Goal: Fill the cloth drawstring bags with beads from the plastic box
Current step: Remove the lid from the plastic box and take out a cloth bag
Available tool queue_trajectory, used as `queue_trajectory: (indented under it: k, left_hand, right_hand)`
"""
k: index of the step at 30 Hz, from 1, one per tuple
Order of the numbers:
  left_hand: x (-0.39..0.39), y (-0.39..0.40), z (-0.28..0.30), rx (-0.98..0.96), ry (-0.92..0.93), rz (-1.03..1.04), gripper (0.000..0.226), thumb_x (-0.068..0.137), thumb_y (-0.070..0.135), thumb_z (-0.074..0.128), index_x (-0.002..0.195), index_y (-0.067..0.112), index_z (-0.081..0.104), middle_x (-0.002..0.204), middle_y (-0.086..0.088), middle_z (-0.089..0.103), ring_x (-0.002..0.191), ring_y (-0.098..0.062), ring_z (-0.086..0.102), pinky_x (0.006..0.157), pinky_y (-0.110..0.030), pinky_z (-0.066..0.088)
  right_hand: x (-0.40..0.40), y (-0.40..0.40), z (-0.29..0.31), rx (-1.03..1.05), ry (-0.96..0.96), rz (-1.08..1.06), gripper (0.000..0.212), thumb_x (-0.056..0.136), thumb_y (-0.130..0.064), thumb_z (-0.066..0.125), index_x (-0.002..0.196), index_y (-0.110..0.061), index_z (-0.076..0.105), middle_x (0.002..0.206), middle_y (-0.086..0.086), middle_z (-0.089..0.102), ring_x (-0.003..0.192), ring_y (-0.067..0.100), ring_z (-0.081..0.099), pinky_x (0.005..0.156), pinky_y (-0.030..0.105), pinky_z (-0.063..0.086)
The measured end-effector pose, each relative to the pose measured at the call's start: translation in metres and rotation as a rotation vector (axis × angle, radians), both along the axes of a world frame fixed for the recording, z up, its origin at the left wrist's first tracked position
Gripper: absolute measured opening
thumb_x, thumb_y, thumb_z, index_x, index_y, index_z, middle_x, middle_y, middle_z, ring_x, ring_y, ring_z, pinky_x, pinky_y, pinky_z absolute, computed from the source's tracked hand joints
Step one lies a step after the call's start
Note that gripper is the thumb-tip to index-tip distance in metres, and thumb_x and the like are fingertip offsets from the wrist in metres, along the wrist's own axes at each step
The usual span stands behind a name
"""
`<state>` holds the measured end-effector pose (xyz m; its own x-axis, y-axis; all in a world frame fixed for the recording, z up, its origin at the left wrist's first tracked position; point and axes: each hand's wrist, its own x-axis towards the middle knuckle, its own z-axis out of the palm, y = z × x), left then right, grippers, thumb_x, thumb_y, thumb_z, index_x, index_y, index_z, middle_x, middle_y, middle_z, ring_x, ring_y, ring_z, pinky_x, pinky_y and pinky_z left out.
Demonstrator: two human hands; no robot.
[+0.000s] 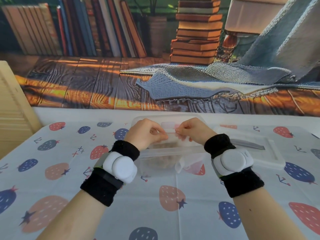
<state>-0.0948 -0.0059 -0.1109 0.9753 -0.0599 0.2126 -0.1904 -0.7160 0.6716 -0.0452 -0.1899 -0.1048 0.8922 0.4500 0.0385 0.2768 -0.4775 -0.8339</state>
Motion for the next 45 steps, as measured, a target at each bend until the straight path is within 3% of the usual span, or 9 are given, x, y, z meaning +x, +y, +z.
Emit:
queue_trajectory:
  k: [5,10,18,23,26,30,35,40,45]
  left_hand:
    - [-0.005,0.002,0.0,-0.288,-0.048,0.014,0.001,0.081,0.009,0.071,0.082,0.009,0.072,0.069,-0.01,0.071,0.063,-0.018,0.068,0.071,-0.031,0.056]
    - [-0.006,0.001,0.0,-0.301,-0.035,0.002,0.004,0.082,0.006,0.07,0.085,0.009,0.072,0.069,-0.014,0.07,0.061,-0.015,0.067,0.059,-0.016,0.05]
    - [-0.012,-0.003,0.002,-0.325,-0.057,-0.008,0.005,0.078,0.0,0.072,0.08,0.003,0.069,0.065,-0.011,0.068,0.052,-0.004,0.062,0.055,-0.011,0.045]
    - [-0.011,0.0,0.001,-0.15,-0.087,-0.019,0.013,0.069,0.014,0.082,0.073,0.02,0.07,0.075,-0.004,0.07,0.068,-0.018,0.063,0.066,-0.022,0.048]
    - [-0.01,-0.001,0.0,-0.107,-0.091,-0.007,0.015,0.066,0.011,0.084,0.07,0.018,0.071,0.071,-0.004,0.07,0.071,-0.021,0.064,0.07,-0.025,0.05]
    - [-0.012,-0.003,0.0,-0.113,-0.103,0.015,0.013,0.066,0.007,0.082,0.066,0.013,0.07,0.067,-0.006,0.069,0.068,-0.021,0.064,0.073,-0.032,0.053]
    - [-0.012,-0.004,0.0,-0.044,-0.112,0.01,0.012,0.068,0.008,0.081,0.065,0.015,0.072,0.067,0.005,0.068,0.07,-0.011,0.062,0.075,-0.026,0.05]
    - [-0.01,-0.005,0.0,0.188,-0.129,0.065,0.007,0.076,0.019,0.076,0.072,0.016,0.071,0.071,0.008,0.043,0.069,-0.005,0.041,0.061,-0.015,0.029]
    - [-0.008,-0.006,0.0,0.21,-0.122,0.0,0.009,0.082,0.018,0.071,0.075,0.015,0.066,0.075,0.008,0.05,0.076,-0.011,0.042,0.068,-0.022,0.03]
  right_hand:
    - [0.004,-0.003,-0.004,0.077,0.036,-0.032,0.022,0.089,-0.011,0.06,0.068,-0.009,0.067,0.065,0.002,0.064,0.052,0.003,0.054,0.055,0.013,0.045]
    - [0.003,-0.005,-0.007,0.146,-0.027,0.028,0.008,0.084,-0.009,0.067,0.077,-0.012,0.071,0.068,-0.004,0.066,0.058,0.0,0.057,0.062,0.014,0.049]
    - [-0.002,-0.007,-0.008,0.158,-0.04,0.047,0.006,0.081,-0.007,0.068,0.083,-0.01,0.073,0.074,-0.004,0.068,0.063,-0.003,0.058,0.068,0.01,0.047]
    - [-0.004,-0.005,-0.008,0.108,-0.081,-0.002,0.01,0.085,-0.006,0.065,0.076,-0.008,0.07,0.065,-0.005,0.063,0.054,-0.005,0.054,0.059,0.009,0.042]
    - [-0.006,-0.003,-0.008,0.057,-0.103,0.003,0.017,0.086,-0.006,0.063,0.07,-0.01,0.066,0.064,0.001,0.062,0.058,0.007,0.055,0.064,0.017,0.046]
    - [-0.007,-0.003,-0.006,0.013,-0.107,0.036,0.016,0.085,-0.005,0.064,0.07,-0.009,0.066,0.064,0.001,0.061,0.053,0.002,0.054,0.058,0.009,0.045]
    - [-0.01,-0.005,-0.002,0.087,-0.067,0.03,0.017,0.087,-0.009,0.062,0.072,-0.008,0.068,0.062,0.0,0.061,0.044,-0.004,0.052,0.048,0.005,0.036]
    - [-0.011,-0.005,-0.003,0.082,-0.042,0.045,0.015,0.088,-0.006,0.062,0.081,0.002,0.072,0.052,-0.012,0.061,0.044,-0.006,0.051,0.048,0.004,0.036]
    - [-0.009,-0.005,-0.004,0.051,-0.059,0.05,0.013,0.086,-0.007,0.064,0.075,-0.007,0.072,0.061,-0.004,0.062,0.048,-0.005,0.052,0.056,0.009,0.042]
